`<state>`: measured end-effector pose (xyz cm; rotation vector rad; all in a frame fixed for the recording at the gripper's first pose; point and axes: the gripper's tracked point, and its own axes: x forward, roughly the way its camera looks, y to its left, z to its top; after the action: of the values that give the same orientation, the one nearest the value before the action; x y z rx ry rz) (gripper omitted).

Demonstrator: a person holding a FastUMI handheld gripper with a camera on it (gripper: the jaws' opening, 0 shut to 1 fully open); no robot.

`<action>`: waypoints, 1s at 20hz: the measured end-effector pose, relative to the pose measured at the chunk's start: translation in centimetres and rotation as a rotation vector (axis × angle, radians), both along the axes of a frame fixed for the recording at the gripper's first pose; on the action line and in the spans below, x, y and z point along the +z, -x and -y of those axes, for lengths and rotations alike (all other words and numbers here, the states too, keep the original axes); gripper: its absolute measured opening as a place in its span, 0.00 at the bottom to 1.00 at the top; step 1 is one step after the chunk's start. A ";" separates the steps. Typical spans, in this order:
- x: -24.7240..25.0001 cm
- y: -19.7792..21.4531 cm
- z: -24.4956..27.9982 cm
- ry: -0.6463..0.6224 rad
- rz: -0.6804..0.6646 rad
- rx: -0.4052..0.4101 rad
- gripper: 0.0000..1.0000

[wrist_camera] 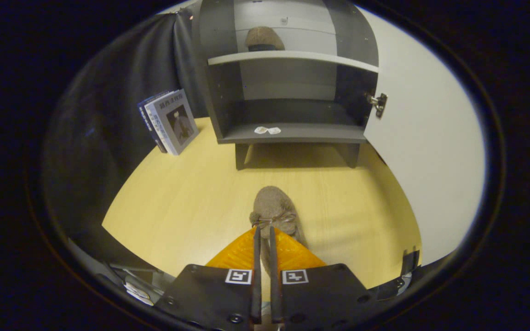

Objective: Open the shoe cabinet door, grab the shoes and put them into the shoe cabinet, then close the shoe cabinet door.

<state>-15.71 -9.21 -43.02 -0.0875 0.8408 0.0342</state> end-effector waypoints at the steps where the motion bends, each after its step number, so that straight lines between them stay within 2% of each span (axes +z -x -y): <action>1: -1.0 0.1 -0.2 0.001 -0.026 0.010 0.10; 8: -6.7 0.8 0.1 0.072 -0.163 0.020 0.12; 13: -7.9 0.4 0.6 0.107 -0.191 0.022 0.13; 18: -10.0 0.4 0.3 0.119 -0.256 0.041 0.24; 20: -10.6 0.2 0.1 0.120 -0.278 0.041 0.24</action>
<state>-15.94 -9.34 -53.65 -0.2160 1.1189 0.0348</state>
